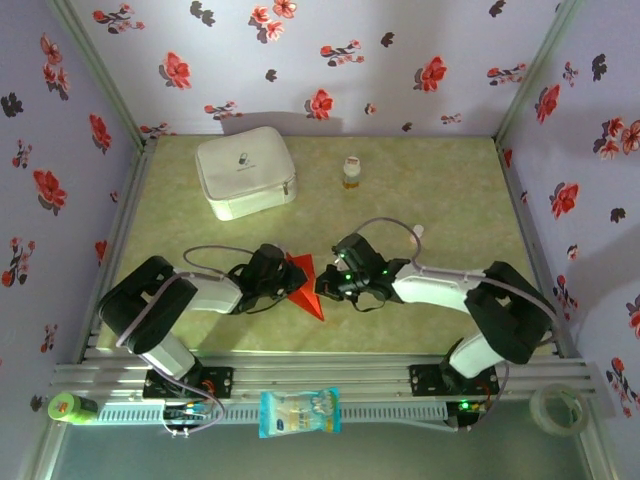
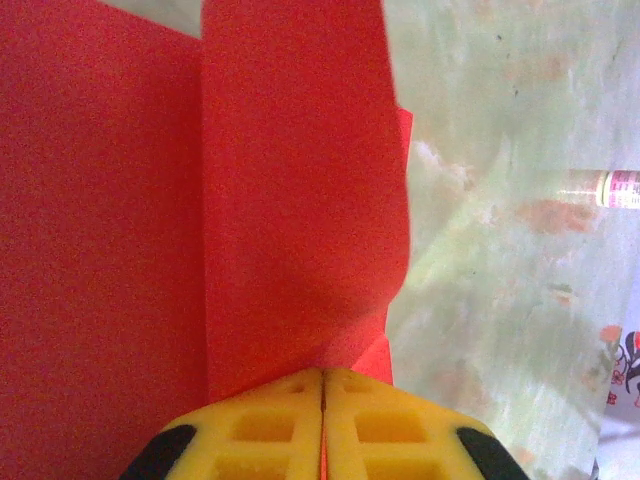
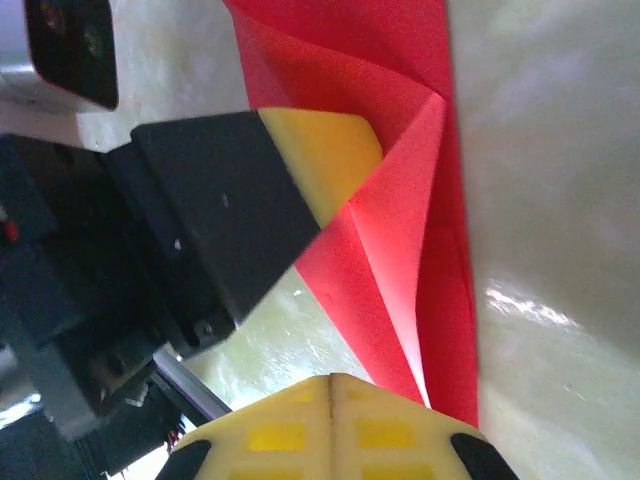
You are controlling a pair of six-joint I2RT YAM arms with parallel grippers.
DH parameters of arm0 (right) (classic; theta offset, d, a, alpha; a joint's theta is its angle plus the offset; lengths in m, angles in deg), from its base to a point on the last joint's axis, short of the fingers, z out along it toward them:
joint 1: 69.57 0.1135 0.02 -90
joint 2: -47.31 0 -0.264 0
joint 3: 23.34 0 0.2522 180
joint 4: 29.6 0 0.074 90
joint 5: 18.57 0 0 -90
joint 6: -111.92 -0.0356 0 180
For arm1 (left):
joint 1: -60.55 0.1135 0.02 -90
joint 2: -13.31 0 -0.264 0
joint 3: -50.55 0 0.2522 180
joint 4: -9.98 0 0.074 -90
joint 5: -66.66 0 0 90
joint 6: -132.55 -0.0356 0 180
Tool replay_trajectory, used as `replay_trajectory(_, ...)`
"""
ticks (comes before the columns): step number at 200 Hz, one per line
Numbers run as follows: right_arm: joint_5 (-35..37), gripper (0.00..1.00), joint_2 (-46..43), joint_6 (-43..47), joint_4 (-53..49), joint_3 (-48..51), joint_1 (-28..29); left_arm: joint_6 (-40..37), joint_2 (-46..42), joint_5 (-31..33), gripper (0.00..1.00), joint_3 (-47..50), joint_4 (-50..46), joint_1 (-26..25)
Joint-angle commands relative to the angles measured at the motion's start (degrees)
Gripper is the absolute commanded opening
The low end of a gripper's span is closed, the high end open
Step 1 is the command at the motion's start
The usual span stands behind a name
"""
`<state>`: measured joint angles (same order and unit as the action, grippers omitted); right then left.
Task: Fold a paper plane with a square sheet of paper (pick it up from the middle)
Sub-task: Perform the fourth fold on the wing at the bottom-center of the table.
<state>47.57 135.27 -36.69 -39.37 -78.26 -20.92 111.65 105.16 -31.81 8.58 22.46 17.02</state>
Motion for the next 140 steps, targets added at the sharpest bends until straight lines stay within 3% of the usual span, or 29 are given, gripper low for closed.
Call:
replay_trajectory(1,-1.1,0.03,2.7,-2.1,3.4,-2.6,-0.2,0.9,-1.1,3.2,0.09,0.7,-3.5,-0.4)
replay_trajectory(140,-1.1,0.02,11.5,-4.8,8.4,0.4,0.1,-0.3,-1.5,1.8,0.10,0.6,-0.8,-0.4)
